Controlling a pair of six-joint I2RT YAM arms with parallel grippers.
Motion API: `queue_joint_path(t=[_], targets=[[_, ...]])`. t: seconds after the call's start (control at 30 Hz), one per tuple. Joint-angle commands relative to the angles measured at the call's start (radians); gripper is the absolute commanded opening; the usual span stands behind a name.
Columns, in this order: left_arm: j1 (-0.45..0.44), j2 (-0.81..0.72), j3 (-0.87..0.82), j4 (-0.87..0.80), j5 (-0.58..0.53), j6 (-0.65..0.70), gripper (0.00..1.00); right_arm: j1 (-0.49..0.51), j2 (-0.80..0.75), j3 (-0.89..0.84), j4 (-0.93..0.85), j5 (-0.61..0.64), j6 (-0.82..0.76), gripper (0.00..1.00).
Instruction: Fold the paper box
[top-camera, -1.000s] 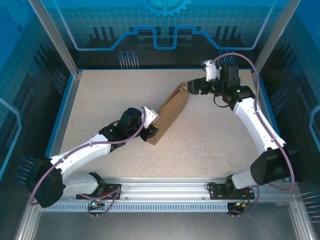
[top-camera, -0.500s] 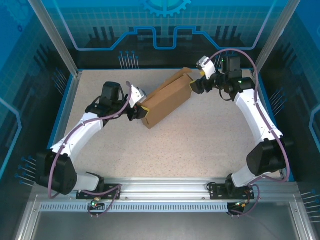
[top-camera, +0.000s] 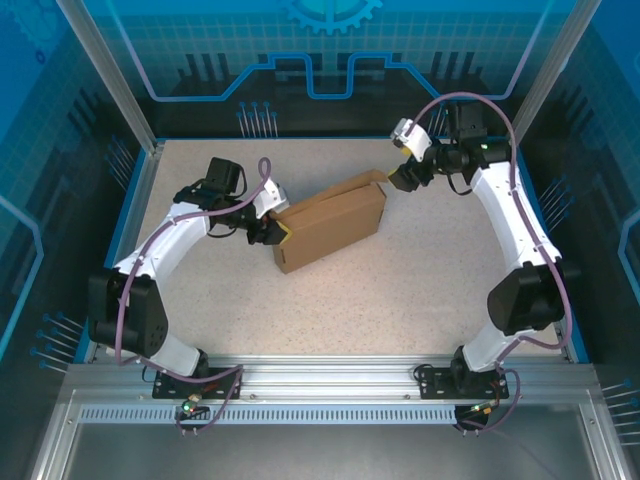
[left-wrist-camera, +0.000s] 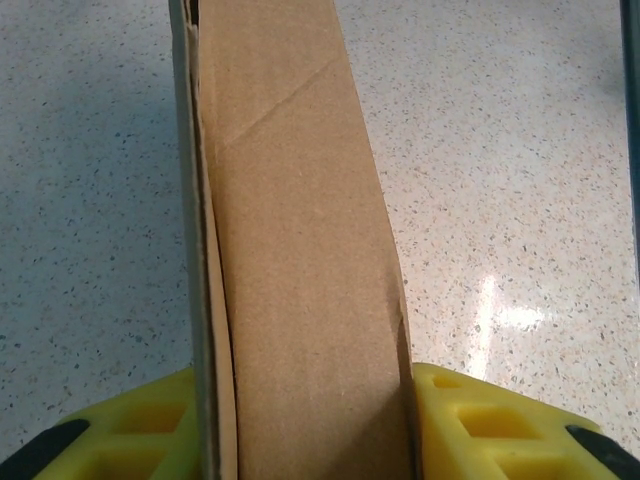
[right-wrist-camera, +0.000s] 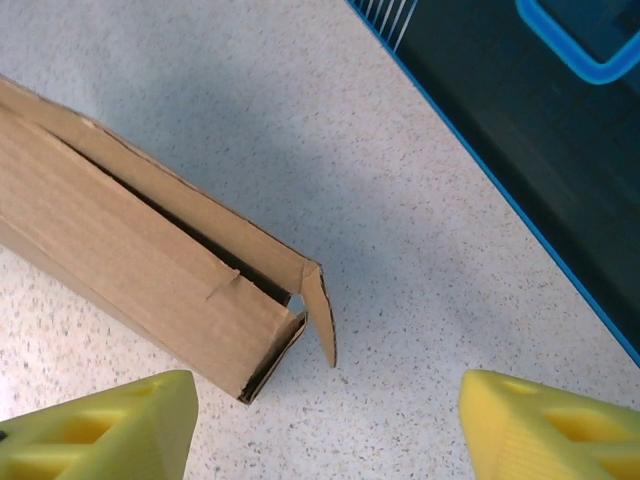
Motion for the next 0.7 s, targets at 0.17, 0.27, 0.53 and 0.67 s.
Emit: queue_joint_path(t=[0.17, 0.27, 0.53, 0.67], targets=[[0.016, -0.014, -0.023, 0.016, 0.090, 0.089, 0.35, 0.060, 0.131, 0.109, -0.151, 0.039, -0.098, 0.61], [0.017, -0.008, -0.021, 0.018, 0.090, 0.086, 0.36, 0.075, 0.178, 0.153, -0.166, 0.074, -0.095, 0.55], [0.015, 0.000, -0.018, 0.028, 0.091, 0.076, 0.36, 0.090, 0.265, 0.255, -0.228, 0.087, -0.072, 0.30], [0.015, 0.002, -0.018, 0.037, 0.090, 0.070, 0.36, 0.091, 0.285, 0.275, -0.250, 0.091, -0.063, 0.23]])
